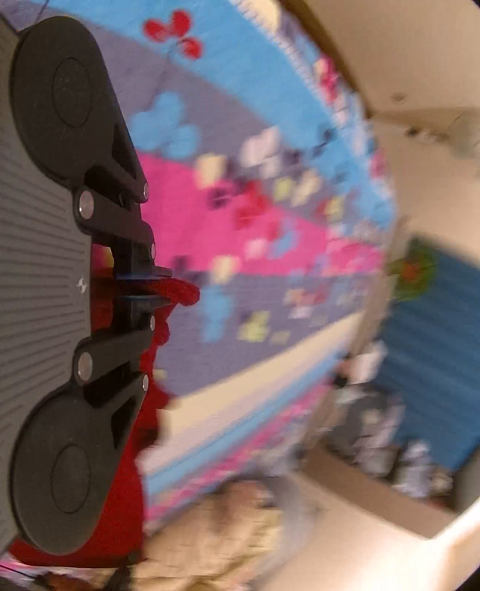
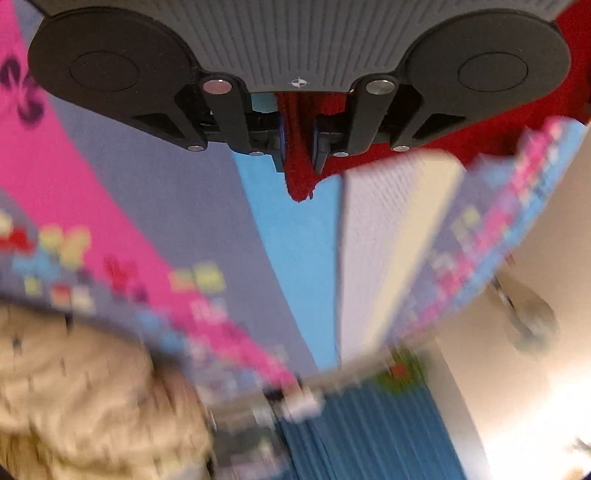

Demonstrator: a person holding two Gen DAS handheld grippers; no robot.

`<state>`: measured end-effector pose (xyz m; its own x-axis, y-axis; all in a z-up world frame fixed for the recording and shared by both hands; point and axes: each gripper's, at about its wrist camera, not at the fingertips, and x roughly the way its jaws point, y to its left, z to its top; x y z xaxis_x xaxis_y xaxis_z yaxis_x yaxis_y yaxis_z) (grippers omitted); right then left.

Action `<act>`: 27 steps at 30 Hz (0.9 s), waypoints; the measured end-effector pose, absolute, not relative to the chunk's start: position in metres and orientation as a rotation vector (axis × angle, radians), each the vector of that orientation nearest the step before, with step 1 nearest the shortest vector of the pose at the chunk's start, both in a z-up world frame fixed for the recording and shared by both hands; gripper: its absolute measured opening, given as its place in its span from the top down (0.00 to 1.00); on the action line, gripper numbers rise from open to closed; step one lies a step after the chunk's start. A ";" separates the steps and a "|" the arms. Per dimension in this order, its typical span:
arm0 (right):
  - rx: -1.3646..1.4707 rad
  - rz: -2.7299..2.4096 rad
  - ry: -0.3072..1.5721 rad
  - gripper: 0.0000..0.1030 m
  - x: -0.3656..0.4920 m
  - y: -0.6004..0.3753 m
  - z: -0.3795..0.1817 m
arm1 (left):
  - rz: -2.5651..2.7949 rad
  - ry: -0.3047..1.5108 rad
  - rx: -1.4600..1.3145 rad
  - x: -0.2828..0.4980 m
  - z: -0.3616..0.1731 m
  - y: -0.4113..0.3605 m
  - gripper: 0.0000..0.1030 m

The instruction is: Fold small clothes

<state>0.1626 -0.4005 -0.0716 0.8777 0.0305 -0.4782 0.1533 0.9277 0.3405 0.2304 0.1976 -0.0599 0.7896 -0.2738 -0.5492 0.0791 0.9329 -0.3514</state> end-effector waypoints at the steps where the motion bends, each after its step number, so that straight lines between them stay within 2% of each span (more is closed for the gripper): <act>1: 0.378 -0.067 0.446 0.88 0.160 -0.399 -0.065 | -0.166 0.583 -0.337 0.227 -0.055 0.201 0.93; 5: 0.338 -0.100 0.333 0.88 0.161 -0.396 -0.058 | -0.086 0.520 -0.206 0.223 -0.060 0.180 0.93; 7: 0.298 -0.124 0.427 0.87 0.178 -0.393 -0.075 | -0.052 0.620 -0.099 0.235 -0.083 0.166 0.93; 9: 0.246 -0.143 0.628 0.86 0.199 -0.389 -0.108 | -0.010 0.725 -0.044 0.245 -0.107 0.159 0.91; 10: 0.217 -0.162 0.740 0.80 0.206 -0.387 -0.127 | 0.012 0.749 -0.029 0.247 -0.113 0.158 0.90; 11: 0.211 -0.175 0.738 0.78 0.205 -0.387 -0.134 | 0.034 0.751 -0.012 0.248 -0.114 0.157 0.88; 13: 0.181 -0.197 0.709 0.60 0.201 -0.386 -0.124 | 0.053 0.724 0.007 0.242 -0.105 0.156 0.84; 14: 0.171 -0.205 0.699 0.56 0.198 -0.387 -0.120 | 0.055 0.716 0.005 0.238 -0.099 0.157 0.80; 15: 0.173 -0.215 0.689 0.49 0.191 -0.389 -0.114 | 0.046 0.714 -0.011 0.232 -0.092 0.160 0.67; 16: 0.185 -0.215 0.689 0.48 0.184 -0.391 -0.110 | 0.031 0.717 -0.041 0.225 -0.085 0.165 0.52; 18: 0.212 -0.196 0.692 0.48 0.170 -0.396 -0.101 | 0.007 0.740 -0.093 0.209 -0.072 0.174 0.42; 24: 0.302 -0.082 0.791 0.34 0.111 -0.401 -0.085 | -0.062 0.939 -0.200 0.158 -0.071 0.186 0.40; 27: 0.364 -0.029 0.897 0.29 0.089 -0.400 -0.093 | -0.100 1.031 -0.275 0.137 -0.079 0.192 0.34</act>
